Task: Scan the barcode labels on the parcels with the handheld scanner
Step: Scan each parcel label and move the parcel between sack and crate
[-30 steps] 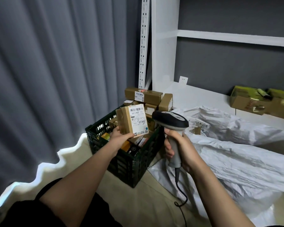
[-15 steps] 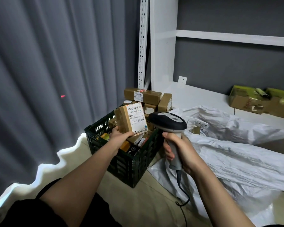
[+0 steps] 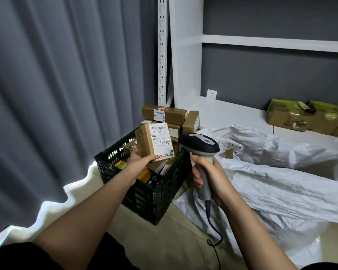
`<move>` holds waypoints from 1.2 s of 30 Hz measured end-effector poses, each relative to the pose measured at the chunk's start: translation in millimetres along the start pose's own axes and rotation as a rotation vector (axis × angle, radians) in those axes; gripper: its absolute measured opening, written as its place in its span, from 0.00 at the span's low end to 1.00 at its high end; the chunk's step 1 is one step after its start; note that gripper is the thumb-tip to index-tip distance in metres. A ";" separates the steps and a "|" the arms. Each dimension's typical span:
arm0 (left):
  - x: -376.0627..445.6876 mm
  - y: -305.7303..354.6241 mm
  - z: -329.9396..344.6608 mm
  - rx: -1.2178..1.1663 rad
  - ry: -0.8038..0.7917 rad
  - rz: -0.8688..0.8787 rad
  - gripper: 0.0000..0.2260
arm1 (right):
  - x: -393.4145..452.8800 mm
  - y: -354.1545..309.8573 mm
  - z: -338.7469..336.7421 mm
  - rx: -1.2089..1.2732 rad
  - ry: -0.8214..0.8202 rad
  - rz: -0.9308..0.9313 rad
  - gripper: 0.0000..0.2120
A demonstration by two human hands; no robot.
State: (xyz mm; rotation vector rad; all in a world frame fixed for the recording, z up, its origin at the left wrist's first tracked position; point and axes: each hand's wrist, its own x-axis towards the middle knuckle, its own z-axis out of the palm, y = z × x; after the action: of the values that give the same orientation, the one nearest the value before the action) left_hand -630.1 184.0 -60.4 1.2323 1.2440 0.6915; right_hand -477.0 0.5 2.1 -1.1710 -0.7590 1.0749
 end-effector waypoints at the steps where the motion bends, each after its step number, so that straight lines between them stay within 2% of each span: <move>1: -1.2 8.4 5.9 0.027 -0.009 0.038 0.41 | 0.9 -0.1 -3.4 0.023 0.034 -0.009 0.10; 3: -4.9 28.8 21.5 0.121 -0.036 0.120 0.44 | 4.0 -5.6 -12.0 0.070 0.095 -0.053 0.08; 7: -11.8 75.6 68.7 0.299 -0.033 0.312 0.34 | 9.7 -35.0 -38.9 0.103 0.201 -0.128 0.05; 12: -5.7 116.2 153.6 0.549 -0.045 0.505 0.29 | 11.8 -68.0 -92.4 0.152 0.337 -0.144 0.07; 17: 13.1 124.5 249.7 0.788 -0.181 0.504 0.29 | 8.0 -80.9 -152.2 0.178 0.447 -0.146 0.08; 20: 31.7 114.4 304.3 0.896 -0.267 0.456 0.36 | 8.2 -81.2 -180.6 0.211 0.509 -0.157 0.10; 22: 40.2 102.5 333.0 0.933 -0.288 0.425 0.40 | 10.7 -79.1 -195.8 0.222 0.534 -0.158 0.09; 24: 48.3 89.1 350.3 0.901 -0.358 0.360 0.41 | 13.6 -75.2 -206.4 0.227 0.542 -0.148 0.09; 27: 58.9 73.2 356.3 0.865 -0.504 0.316 0.31 | 17.7 -69.8 -212.4 0.228 0.556 -0.132 0.09; 29: 60.2 72.9 348.5 0.850 -0.539 0.330 0.25 | 21.0 -67.7 -209.8 0.218 0.562 -0.127 0.09; 32: 62.3 84.7 314.7 0.780 -0.475 0.365 0.08 | 26.7 -68.1 -196.3 0.209 0.547 -0.106 0.08; 36: 75.5 94.5 231.7 0.679 -0.337 0.396 0.07 | 42.0 -67.3 -156.2 0.184 0.431 -0.060 0.08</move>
State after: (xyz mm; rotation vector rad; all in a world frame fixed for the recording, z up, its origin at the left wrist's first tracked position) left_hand -372.1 207.1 -25.5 2.0986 0.9809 0.3070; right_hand -303.9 -15.2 25.1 -1.1601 -0.3485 0.7856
